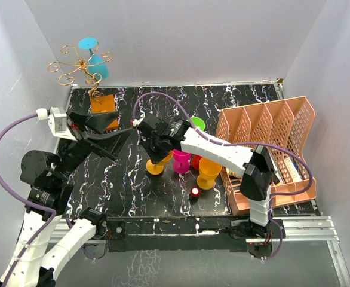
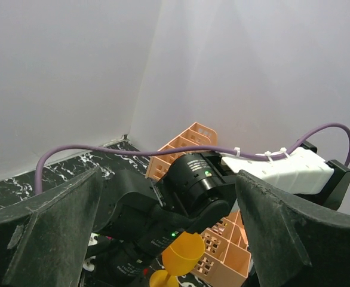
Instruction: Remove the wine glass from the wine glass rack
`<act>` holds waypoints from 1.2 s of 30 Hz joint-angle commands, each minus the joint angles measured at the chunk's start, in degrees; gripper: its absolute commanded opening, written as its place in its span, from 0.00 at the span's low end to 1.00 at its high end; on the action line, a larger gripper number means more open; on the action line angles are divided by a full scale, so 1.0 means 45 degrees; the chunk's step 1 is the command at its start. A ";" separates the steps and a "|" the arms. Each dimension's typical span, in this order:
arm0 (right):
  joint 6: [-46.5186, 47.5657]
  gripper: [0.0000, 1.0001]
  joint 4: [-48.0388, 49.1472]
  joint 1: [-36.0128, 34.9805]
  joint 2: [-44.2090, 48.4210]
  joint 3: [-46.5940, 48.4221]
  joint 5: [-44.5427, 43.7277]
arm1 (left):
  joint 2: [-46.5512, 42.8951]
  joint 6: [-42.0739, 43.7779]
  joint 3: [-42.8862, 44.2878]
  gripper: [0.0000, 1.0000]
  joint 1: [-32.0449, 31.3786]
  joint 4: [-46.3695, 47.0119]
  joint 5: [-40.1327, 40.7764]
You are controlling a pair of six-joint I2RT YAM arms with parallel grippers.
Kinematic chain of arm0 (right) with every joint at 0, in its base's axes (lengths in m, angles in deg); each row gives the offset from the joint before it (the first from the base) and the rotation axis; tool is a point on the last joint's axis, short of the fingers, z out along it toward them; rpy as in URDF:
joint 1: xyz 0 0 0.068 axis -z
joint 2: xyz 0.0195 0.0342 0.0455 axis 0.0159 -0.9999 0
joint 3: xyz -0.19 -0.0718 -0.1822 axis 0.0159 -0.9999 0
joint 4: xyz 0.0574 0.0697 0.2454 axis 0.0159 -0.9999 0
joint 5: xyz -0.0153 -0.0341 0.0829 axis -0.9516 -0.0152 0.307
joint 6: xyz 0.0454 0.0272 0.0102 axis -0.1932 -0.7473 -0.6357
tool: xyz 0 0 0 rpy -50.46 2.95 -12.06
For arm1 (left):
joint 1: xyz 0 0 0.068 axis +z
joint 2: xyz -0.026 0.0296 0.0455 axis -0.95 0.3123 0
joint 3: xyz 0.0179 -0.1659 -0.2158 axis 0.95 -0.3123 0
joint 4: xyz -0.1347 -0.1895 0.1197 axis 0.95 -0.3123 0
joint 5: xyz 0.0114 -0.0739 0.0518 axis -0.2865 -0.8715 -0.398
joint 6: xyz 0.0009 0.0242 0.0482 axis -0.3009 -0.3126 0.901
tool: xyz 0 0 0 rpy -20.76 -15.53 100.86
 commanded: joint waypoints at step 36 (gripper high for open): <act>0.0738 0.87 0.3071 -0.0320 0.4397 -0.1294 -0.1340 | 0.0672 0.0630 0.1394 0.93 -0.0029 0.0166 0.0703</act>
